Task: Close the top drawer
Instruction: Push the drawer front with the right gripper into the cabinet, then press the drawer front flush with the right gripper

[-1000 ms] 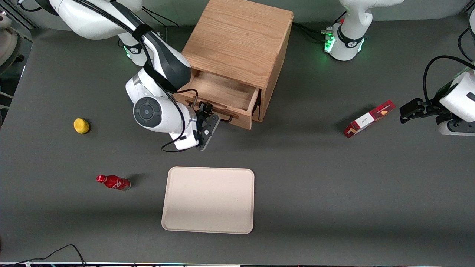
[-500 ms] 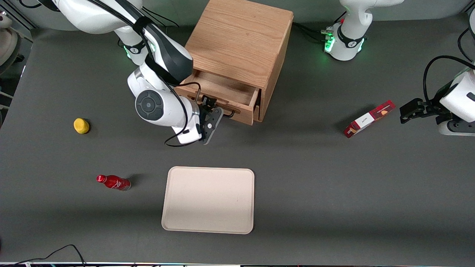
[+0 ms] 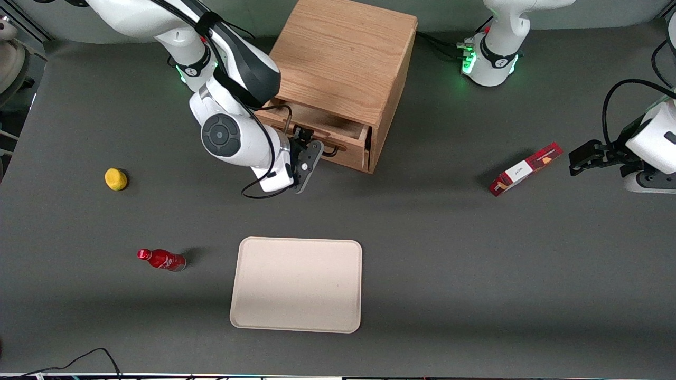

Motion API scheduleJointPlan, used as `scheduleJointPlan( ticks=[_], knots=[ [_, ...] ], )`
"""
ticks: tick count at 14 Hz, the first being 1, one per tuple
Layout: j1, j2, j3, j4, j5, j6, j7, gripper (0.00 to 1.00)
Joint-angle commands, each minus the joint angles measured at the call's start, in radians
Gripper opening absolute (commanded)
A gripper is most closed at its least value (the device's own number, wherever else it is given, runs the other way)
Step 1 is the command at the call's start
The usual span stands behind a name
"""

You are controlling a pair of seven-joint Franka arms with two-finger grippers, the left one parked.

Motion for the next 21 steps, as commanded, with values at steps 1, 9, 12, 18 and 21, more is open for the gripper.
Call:
scheduleJointPlan(
  ticks=[1, 9, 12, 18, 21],
  knots=[
    [-0.014, -0.056, 0.032, -0.081, 0.038, 0.051, 0.019, 1.00],
    [-0.012, -0.130, 0.058, -0.159, 0.104, 0.073, 0.032, 1.00],
    [-0.012, -0.154, 0.075, -0.200, 0.117, 0.113, 0.032, 1.00],
    [-0.012, -0.171, 0.080, -0.211, 0.136, 0.127, 0.032, 1.00],
    [-0.017, -0.153, 0.075, -0.187, 0.137, 0.124, 0.029, 1.00]
  ],
)
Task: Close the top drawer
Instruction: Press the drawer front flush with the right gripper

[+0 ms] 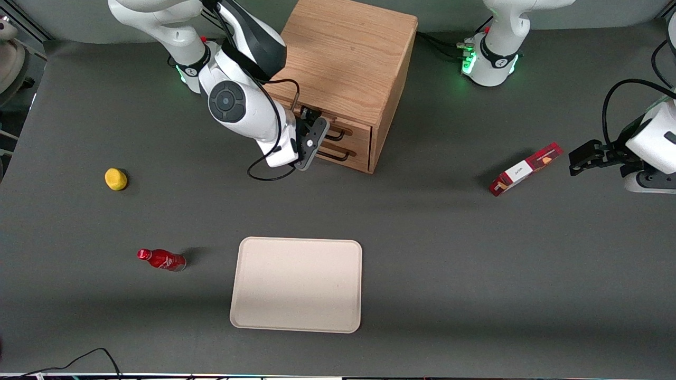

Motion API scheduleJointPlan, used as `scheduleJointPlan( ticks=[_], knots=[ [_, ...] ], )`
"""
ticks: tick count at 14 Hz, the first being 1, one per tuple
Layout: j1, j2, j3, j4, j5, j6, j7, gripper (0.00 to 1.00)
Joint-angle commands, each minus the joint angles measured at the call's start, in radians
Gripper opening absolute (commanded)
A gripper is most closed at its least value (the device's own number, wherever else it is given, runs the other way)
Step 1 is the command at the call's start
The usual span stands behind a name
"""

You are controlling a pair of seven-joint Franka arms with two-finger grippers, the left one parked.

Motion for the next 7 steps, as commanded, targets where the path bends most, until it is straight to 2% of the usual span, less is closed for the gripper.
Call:
scheduleJointPlan(
  ticks=[1, 7],
  knots=[
    [-0.008, -0.024, 0.024, -0.006, 0.057, -0.009, 0.012, 1.00],
    [-0.011, -0.038, 0.014, 0.069, 0.046, -0.064, 0.016, 1.00]
  ],
)
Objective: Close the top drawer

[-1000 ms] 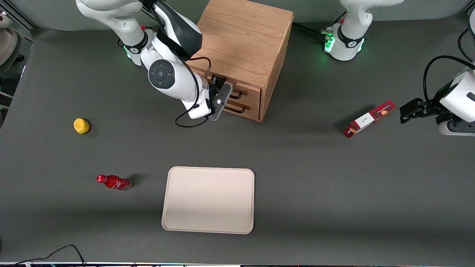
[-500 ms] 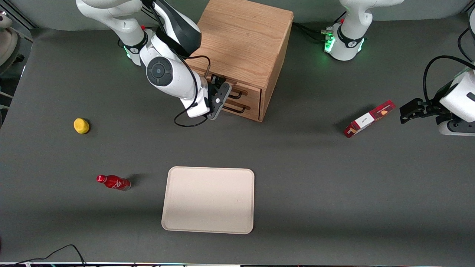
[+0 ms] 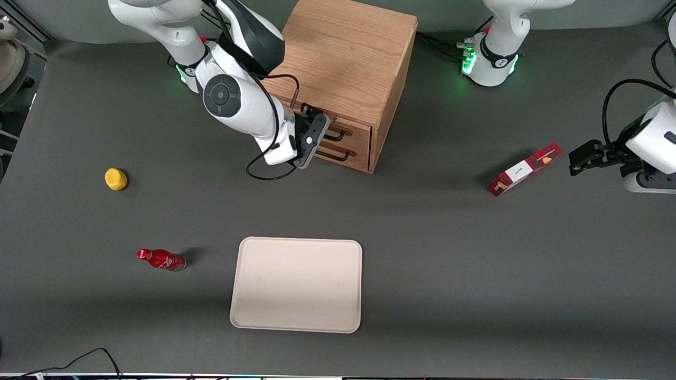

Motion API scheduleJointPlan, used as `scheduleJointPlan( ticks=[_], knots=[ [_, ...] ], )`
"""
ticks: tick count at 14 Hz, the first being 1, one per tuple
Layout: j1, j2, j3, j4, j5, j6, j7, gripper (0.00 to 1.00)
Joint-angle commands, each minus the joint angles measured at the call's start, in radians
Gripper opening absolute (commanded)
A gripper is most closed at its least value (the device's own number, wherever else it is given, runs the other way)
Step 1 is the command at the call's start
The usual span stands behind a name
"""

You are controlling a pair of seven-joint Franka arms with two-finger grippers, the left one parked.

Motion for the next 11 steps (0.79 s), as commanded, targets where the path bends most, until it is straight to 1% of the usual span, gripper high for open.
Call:
scheduleJointPlan(
  ticks=[1, 4, 5, 7, 8, 9, 10, 11],
  knots=[
    [-0.011, -0.018, 0.008, 0.051, 0.027, -0.068, 0.016, 1.00],
    [-0.022, -0.030, 0.005, 0.094, 0.022, -0.123, 0.016, 1.00],
    [-0.022, -0.040, -0.009, 0.103, 0.022, -0.133, 0.016, 1.00],
    [-0.022, -0.097, -0.053, 0.109, 0.021, -0.166, 0.019, 1.00],
    [-0.022, -0.143, -0.094, 0.111, 0.019, -0.186, 0.019, 1.00],
    [-0.022, -0.195, -0.130, 0.109, -0.001, -0.215, 0.030, 1.00],
    [-0.021, -0.240, -0.162, 0.112, -0.062, -0.249, 0.081, 1.00],
    [-0.019, -0.272, -0.171, 0.123, -0.123, -0.284, 0.120, 1.00]
  ],
)
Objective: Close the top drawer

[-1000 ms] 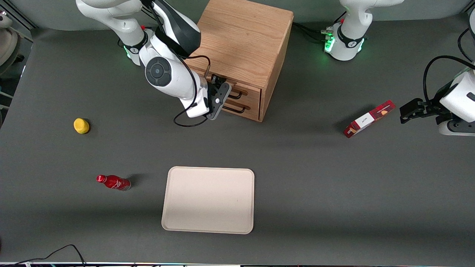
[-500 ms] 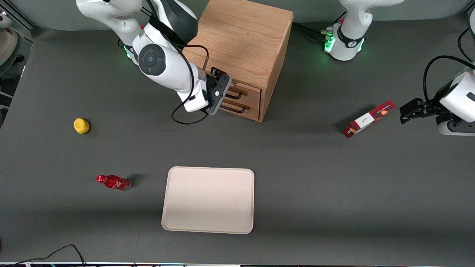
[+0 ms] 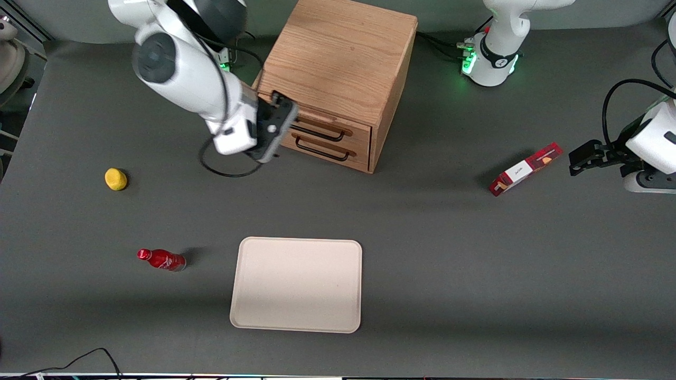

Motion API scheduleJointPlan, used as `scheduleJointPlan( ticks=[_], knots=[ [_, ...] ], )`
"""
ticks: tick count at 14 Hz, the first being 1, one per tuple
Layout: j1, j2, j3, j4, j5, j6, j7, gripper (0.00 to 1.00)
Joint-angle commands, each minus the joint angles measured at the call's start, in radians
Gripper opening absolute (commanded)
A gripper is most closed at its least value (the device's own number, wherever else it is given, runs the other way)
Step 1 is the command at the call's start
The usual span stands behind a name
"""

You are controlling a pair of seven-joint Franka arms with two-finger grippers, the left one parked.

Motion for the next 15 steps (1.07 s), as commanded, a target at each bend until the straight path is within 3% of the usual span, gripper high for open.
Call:
scheduleJointPlan(
  ticks=[1, 3, 5, 10, 12, 15],
  knots=[
    [0.005, -0.148, -0.036, -0.003, -0.120, -0.118, 0.117, 1.00],
    [-0.006, -0.229, -0.065, -0.007, -0.141, -0.193, 0.186, 1.00],
    [-0.010, -0.288, -0.170, -0.006, -0.141, -0.328, 0.246, 1.00],
    [-0.018, -0.349, -0.351, -0.003, -0.151, -0.367, 0.261, 1.00],
    [-0.016, -0.349, -0.404, 0.003, -0.241, -0.364, 0.232, 1.00],
    [-0.016, -0.340, -0.404, 0.005, -0.332, -0.365, 0.176, 1.00]
  ],
)
